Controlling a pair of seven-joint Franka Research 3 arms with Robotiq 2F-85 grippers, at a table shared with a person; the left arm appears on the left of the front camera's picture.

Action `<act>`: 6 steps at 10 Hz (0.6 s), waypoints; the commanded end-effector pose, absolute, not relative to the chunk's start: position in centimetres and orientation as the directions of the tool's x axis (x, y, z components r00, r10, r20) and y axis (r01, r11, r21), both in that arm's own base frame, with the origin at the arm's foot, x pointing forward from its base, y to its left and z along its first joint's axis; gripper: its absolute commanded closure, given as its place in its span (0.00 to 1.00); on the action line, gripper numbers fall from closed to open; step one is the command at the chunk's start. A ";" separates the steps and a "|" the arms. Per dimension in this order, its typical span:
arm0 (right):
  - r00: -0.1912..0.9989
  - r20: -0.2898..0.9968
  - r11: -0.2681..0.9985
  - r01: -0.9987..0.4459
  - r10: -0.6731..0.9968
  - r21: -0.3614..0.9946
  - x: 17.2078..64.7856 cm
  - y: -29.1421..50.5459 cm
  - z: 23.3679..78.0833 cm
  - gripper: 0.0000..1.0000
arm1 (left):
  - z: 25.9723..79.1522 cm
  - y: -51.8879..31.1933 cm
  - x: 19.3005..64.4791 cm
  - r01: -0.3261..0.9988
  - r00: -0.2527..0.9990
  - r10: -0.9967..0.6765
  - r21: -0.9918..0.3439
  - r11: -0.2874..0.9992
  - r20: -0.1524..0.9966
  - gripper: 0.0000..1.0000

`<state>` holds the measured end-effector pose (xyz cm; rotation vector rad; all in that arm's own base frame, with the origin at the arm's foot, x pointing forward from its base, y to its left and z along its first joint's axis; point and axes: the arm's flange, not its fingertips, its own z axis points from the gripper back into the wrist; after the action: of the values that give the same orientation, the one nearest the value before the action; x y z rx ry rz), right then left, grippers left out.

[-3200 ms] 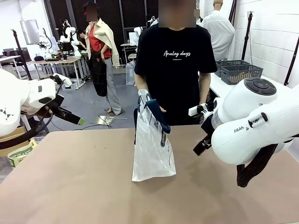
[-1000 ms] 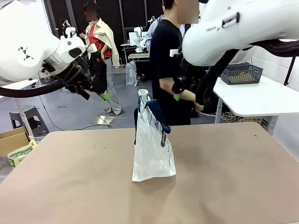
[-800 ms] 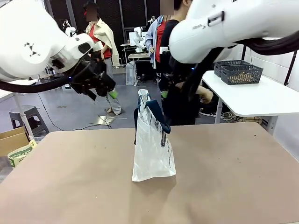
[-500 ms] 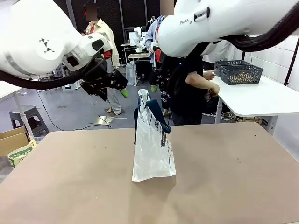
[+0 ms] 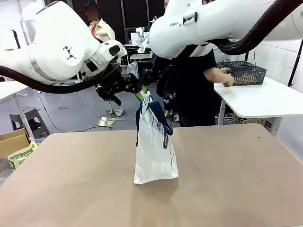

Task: Transfer purchased items from the store into the shopping bag.
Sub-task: Open the Reusable shopping bag in the center of the table.

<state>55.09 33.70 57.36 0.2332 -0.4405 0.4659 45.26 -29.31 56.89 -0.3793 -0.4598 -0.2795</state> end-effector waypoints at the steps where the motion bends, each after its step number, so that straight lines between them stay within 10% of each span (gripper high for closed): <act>1: 0.800 0.469 0.874 -0.474 0.375 0.110 55.1 33.1 57.8 0.00 | 57.4 -28.9 44.9 0.349 0.853 -0.183 -0.274 0.896 0.489 0.00; 6: 0.828 0.428 0.866 -0.468 0.361 0.176 55.1 33.8 55.3 0.00 | 55.7 -30.0 45.1 0.389 0.830 -0.178 -0.320 0.864 0.528 0.00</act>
<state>55.33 33.95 56.00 0.2641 -0.4072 0.4475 45.01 -30.22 56.54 -0.4042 -0.5061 -0.2863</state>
